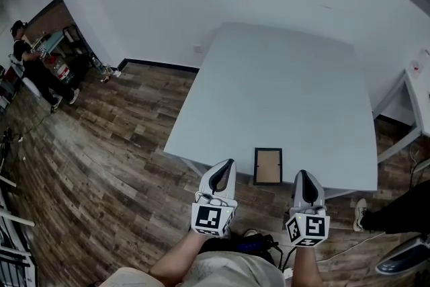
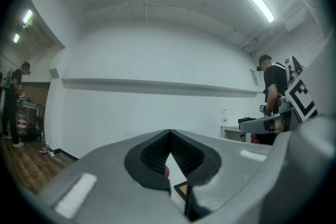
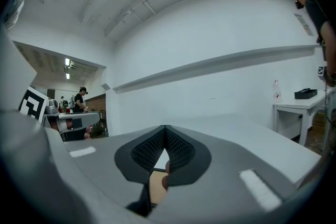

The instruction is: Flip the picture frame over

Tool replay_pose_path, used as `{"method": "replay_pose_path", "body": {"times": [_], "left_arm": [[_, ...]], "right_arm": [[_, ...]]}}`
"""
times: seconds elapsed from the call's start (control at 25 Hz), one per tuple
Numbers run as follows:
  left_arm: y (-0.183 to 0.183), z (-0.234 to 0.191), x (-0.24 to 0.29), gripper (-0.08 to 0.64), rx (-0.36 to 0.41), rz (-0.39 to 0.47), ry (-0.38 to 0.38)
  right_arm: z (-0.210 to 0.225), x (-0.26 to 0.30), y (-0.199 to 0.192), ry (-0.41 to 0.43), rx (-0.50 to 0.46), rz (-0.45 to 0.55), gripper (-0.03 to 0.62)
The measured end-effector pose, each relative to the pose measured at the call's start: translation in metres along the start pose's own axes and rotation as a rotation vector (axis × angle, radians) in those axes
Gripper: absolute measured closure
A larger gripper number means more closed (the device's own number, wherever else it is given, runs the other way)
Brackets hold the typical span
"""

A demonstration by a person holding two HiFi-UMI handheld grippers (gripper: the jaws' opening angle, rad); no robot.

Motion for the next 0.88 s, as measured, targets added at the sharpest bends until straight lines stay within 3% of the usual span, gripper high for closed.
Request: {"method": "replay_pose_path", "body": {"times": [0.88], "left_arm": [[-0.0059,0.0010,-0.0023,0.559,0.019,-0.008,0.020]], "right_arm": [[0.0079,-0.0018,-0.0033,-0.008,-0.011,-0.018,0.569]]}}
Point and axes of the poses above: the fingertips, and each gripper's own axes: x forward along the fingers, z to its right, y out of its top, the point moved 8 cm from there along -x, backward along the fingers, and after that the axes turned 11 degrees about -z, right-handed, at the moved point
